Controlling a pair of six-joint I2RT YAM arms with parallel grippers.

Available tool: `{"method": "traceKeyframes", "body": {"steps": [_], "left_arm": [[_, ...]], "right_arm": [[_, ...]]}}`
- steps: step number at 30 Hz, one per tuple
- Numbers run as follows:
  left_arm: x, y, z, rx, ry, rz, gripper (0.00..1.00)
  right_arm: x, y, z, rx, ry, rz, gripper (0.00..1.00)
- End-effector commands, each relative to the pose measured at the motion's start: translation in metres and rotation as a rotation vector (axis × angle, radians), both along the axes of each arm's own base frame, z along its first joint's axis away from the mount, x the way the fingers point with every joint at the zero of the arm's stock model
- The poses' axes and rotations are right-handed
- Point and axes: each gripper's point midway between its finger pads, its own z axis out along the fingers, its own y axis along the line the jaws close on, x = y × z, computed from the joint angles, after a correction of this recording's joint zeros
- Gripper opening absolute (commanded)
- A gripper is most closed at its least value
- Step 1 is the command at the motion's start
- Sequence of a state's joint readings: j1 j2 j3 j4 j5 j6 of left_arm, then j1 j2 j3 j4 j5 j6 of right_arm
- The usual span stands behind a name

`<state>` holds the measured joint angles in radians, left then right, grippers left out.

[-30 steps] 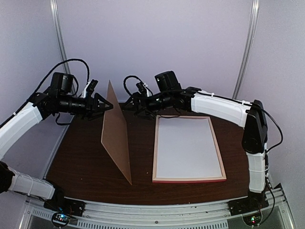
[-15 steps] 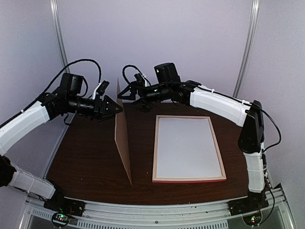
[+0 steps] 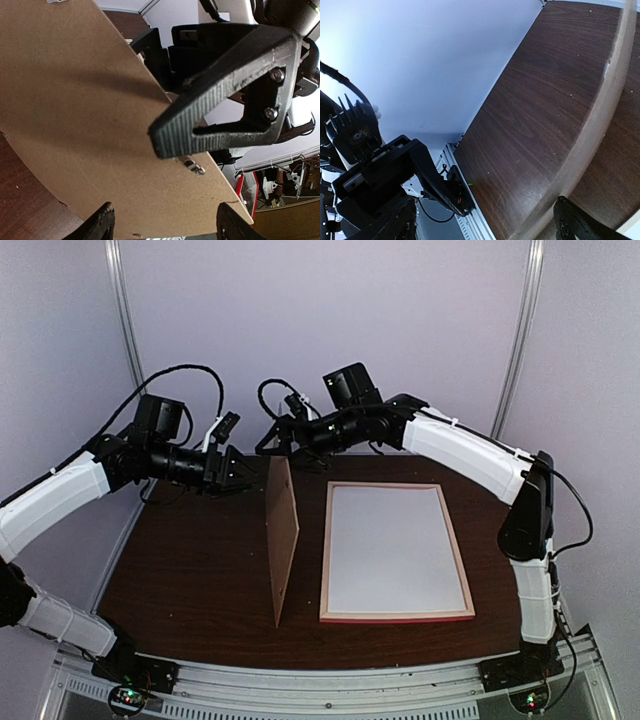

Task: Put the photo into the frame
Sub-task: Turn over the backboard.

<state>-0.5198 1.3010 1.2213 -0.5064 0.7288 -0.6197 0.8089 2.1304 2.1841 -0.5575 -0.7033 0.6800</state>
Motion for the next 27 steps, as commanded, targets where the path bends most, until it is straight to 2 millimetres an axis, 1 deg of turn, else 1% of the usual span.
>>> {"method": "traceKeyframes", "body": {"steps": [1, 4, 11, 17, 22, 27], "left_arm": [[0.0, 0.0, 0.017, -0.014, -0.079, -0.012, 0.7], [0.001, 0.004, 0.013, 0.01, -0.082, 0.009, 0.7], [0.002, 0.01, 0.005, 0.048, -0.086, 0.036, 0.71], [0.005, 0.013, -0.01, 0.094, -0.066, 0.049, 0.71], [0.007, 0.013, -0.018, 0.112, -0.053, 0.057, 0.71], [0.009, 0.014, -0.027, 0.135, -0.046, 0.059, 0.71]], "right_arm": [[0.008, -0.017, -0.01, -0.104, -0.048, -0.019, 0.93], [0.012, -0.03, -0.019, -0.166, -0.054, -0.036, 0.88], [0.022, -0.059, -0.045, -0.287, -0.06, -0.076, 0.65], [0.036, -0.084, -0.062, -0.347, -0.052, -0.114, 0.54], [0.043, -0.095, -0.085, -0.378, -0.013, -0.126, 0.45], [0.05, -0.105, -0.097, -0.386, 0.006, -0.137, 0.38]]}}
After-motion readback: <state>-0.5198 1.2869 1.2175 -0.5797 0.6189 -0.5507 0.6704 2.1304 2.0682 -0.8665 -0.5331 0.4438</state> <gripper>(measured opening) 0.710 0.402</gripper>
